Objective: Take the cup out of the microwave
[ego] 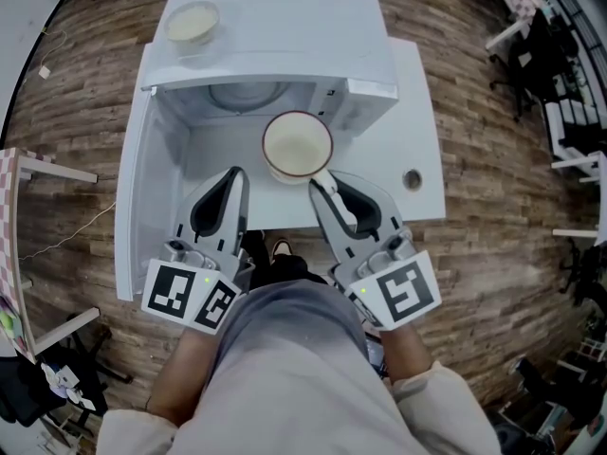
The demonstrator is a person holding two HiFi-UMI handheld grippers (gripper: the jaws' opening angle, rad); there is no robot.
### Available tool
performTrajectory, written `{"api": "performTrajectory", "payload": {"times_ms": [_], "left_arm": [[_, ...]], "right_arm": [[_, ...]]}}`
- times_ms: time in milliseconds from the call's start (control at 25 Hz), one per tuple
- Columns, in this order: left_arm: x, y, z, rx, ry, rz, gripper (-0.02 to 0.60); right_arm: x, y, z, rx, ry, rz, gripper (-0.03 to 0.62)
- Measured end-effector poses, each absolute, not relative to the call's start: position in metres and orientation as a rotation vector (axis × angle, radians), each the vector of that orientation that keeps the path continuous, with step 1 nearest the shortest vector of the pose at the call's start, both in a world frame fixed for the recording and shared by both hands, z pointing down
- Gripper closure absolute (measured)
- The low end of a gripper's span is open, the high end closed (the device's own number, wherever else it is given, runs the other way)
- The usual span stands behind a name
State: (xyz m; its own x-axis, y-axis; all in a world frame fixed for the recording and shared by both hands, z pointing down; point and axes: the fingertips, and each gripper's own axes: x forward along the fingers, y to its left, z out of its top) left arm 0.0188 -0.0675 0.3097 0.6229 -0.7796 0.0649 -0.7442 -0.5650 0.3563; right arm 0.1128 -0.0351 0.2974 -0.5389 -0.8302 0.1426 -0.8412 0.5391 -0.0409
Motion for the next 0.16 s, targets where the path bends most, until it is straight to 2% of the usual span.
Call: {"api": "performTrajectory", "payload": {"times_ms": [160], "left_arm": [[0.0226, -0.0720, 0.3093, 2.498, -1.219, -0.139, 0.568]], "right_arm": [[0.1166, -0.0396, 0.2963, 1.450, -2.662, 0.160, 0.525]]}}
